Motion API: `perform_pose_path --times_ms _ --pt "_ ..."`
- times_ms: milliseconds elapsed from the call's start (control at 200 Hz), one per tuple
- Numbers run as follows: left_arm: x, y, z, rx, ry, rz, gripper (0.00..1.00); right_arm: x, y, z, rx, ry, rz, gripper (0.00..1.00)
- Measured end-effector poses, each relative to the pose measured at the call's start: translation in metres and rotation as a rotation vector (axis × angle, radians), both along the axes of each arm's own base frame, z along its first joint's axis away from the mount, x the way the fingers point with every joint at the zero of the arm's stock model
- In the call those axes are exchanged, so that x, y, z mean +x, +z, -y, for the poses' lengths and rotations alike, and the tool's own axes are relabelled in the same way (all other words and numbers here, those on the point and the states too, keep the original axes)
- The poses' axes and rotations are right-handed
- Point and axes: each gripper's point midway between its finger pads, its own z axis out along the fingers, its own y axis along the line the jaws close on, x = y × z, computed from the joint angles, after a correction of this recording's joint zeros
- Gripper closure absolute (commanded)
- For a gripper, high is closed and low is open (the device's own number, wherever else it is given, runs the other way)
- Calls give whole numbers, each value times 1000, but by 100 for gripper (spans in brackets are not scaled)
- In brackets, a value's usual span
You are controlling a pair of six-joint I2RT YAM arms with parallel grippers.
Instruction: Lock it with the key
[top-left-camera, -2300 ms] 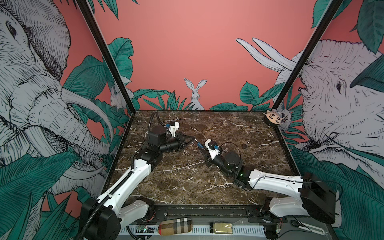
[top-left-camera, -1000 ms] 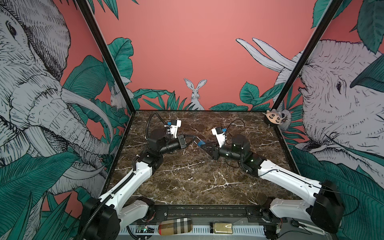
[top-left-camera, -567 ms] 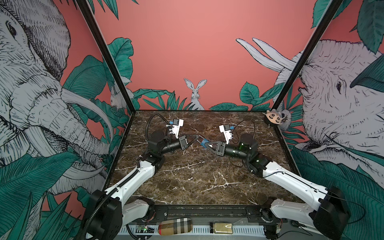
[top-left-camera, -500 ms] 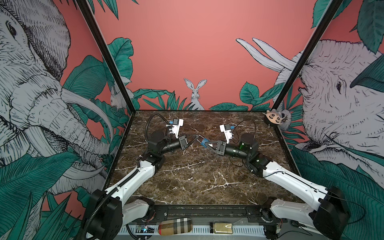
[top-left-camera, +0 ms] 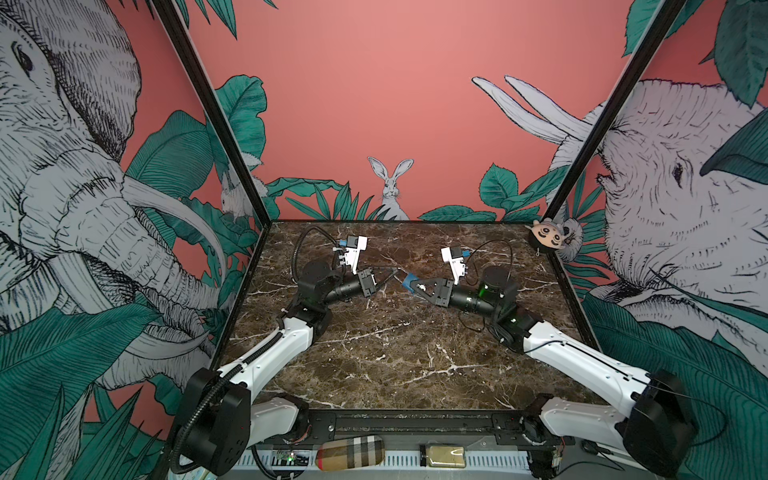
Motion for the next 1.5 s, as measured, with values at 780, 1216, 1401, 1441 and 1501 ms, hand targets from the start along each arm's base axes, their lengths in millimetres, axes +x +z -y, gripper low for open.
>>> perform_pose_path --times_ms 780,1216,1401,1441,1501 --pt "27 2 -5 -38 156 -29 100 28 3 -13 19 -2 12 100" --pt "36 1 -12 -52 231 -41 100 43 4 -20 64 1 -2 100" --pt "32 9 -12 -63 231 -26 100 48 15 -26 112 22 8 100" --pt "32 10 -12 -65 234 -24 100 49 16 -27 120 25 12 100" --pt "33 11 -13 -67 238 -22 100 50 17 -27 128 27 14 100"
